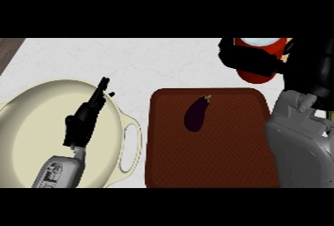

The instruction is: Pick the can from the tray and place it in the tiered shelf

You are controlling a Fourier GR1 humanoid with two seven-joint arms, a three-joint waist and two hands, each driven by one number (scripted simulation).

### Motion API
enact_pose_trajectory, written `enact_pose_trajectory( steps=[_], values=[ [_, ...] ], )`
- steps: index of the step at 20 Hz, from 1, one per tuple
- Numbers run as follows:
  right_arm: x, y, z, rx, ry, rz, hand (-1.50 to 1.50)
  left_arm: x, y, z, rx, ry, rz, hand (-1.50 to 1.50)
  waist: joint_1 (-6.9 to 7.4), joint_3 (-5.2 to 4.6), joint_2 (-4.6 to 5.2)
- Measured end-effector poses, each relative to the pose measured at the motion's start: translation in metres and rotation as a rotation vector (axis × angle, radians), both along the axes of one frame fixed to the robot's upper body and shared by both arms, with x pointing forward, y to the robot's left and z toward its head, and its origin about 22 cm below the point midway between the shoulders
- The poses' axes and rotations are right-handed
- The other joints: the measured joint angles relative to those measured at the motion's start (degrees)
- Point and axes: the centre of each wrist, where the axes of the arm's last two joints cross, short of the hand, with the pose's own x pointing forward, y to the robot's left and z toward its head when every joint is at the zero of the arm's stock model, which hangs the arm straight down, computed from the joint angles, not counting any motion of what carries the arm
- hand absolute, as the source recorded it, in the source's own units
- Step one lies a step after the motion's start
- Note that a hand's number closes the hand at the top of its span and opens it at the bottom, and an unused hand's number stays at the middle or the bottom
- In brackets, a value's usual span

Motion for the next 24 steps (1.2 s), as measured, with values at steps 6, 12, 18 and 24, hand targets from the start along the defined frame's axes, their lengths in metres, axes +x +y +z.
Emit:
enact_pose_trajectory(
  steps=[6,12,18,24],
  values=[
    [0.008,-0.022,0.036,-0.060,-0.060,-0.111,1.50,-0.002,-0.005,0.007,0.002,0.002,-0.007,0.00,0.15,0.01,0.00],
    [0.027,-0.046,0.065,-0.069,-0.077,-0.188,1.50,-0.004,0.001,0.007,0.003,-0.001,-0.003,0.00,0.41,0.02,0.09],
    [0.040,-0.067,0.085,-0.090,-0.089,-0.266,1.50,-0.006,0.001,0.000,0.008,-0.006,-0.003,0.00,0.45,0.03,0.15],
    [0.059,-0.102,0.089,-0.136,-0.111,-0.299,1.50,-0.005,-0.001,0.000,0.007,-0.001,-0.009,0.00,0.58,0.03,0.23]
  ],
)
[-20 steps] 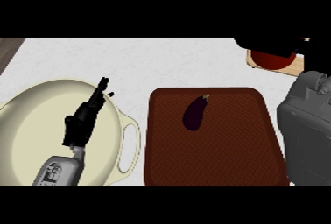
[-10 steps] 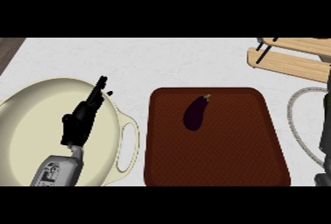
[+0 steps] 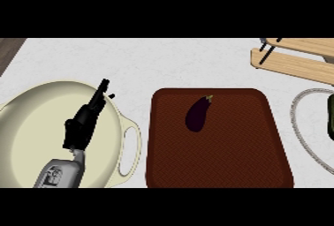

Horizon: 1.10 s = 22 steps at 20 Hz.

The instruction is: Pick the can from the tray and place it in the tiered shelf

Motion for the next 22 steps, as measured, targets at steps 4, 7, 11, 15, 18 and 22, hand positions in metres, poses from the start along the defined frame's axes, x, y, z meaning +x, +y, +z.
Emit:
enact_pose_trajectory(
  steps=[4,7,11,15,18,22],
  values=[
    [0.010,-0.008,0.000,-0.060,0.006,-0.019,1.50,0.001,-0.002,-0.001,-0.004,0.000,-0.001,0.00,-0.01,0.00,0.00],
    [0.022,-0.018,-0.007,-0.088,0.009,-0.032,1.50,-0.002,-0.004,0.001,-0.003,-0.002,-0.002,0.00,0.15,0.00,0.02],
    [0.037,-0.035,-0.017,-0.139,0.008,-0.061,1.50,0.003,-0.003,-0.003,-0.006,-0.005,-0.008,0.00,0.17,0.00,0.14],
    [0.053,-0.046,-0.033,-0.216,0.007,-0.050,1.50,0.002,-0.001,0.001,-0.002,-0.005,-0.015,0.00,0.56,0.01,0.23],
    [0.066,-0.056,-0.049,-0.215,-0.003,-0.061,1.50,0.003,0.001,0.003,-0.004,-0.010,-0.013,0.00,0.73,0.01,0.29],
    [0.069,-0.072,-0.047,-0.098,-0.126,-0.018,1.50,0.002,-0.004,0.002,-0.009,-0.007,-0.019,0.00,0.92,0.09,0.40]
  ],
)
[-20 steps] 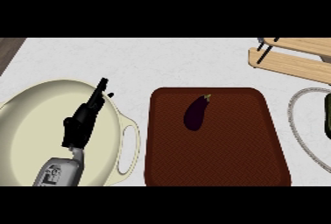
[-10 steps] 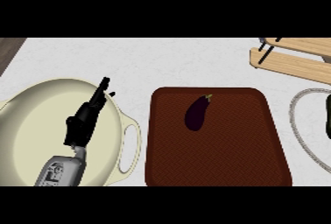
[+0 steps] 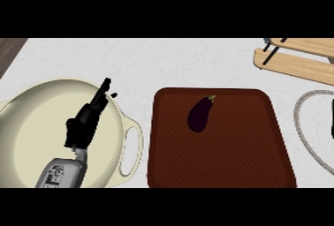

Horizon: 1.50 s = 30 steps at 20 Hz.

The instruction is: Pick the can from the tray and place it in the tiered shelf

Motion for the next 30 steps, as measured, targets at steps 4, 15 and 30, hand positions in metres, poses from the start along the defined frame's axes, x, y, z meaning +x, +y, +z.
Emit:
enact_pose_trajectory(
  steps=[4,15,30],
  values=[
    [0.002,-0.023,-0.004,0.060,-0.070,0.047,1.50,0.002,-0.004,0.004,-0.002,-0.002,0.000,0.00,-0.06,-0.02,-0.02],
    [0.006,-0.072,-0.024,0.065,-0.042,-0.061,-1.50,0.005,-0.007,0.000,0.004,-0.002,0.002,0.00,-0.05,-0.12,0.11],
    [0.000,-0.083,-0.019,0.230,-0.113,-0.124,-1.50,0.003,-0.002,0.000,-0.002,0.007,0.012,0.00,-0.75,-0.07,-0.32]
  ],
)
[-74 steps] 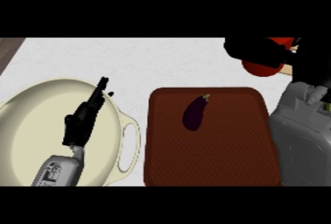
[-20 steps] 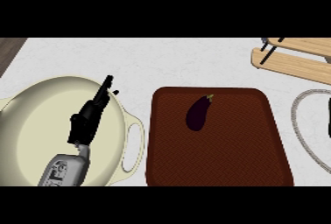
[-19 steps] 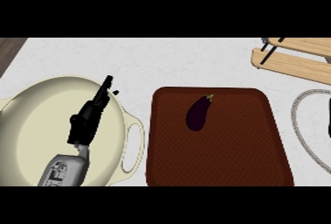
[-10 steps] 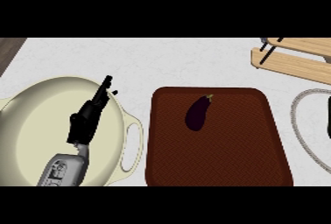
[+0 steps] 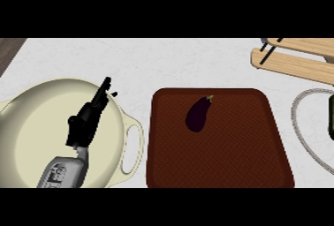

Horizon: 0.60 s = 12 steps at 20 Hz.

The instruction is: Pick the can from the tray and place it in the tiered shelf

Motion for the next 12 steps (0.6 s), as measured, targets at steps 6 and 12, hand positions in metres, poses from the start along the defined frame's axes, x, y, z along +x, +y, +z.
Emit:
enact_pose_trajectory(
  steps=[6,12],
  values=[
    [-0.006,0.000,0.010,0.037,-0.042,0.089,-1.50,-0.002,0.002,0.007,0.002,0.003,0.006,0.00,-0.27,-0.01,-0.18],
    [-0.022,-0.011,0.050,0.122,-0.227,0.086,-1.50,-0.004,0.004,0.003,0.003,-0.001,0.008,0.00,-0.19,0.00,-0.13]
  ],
)
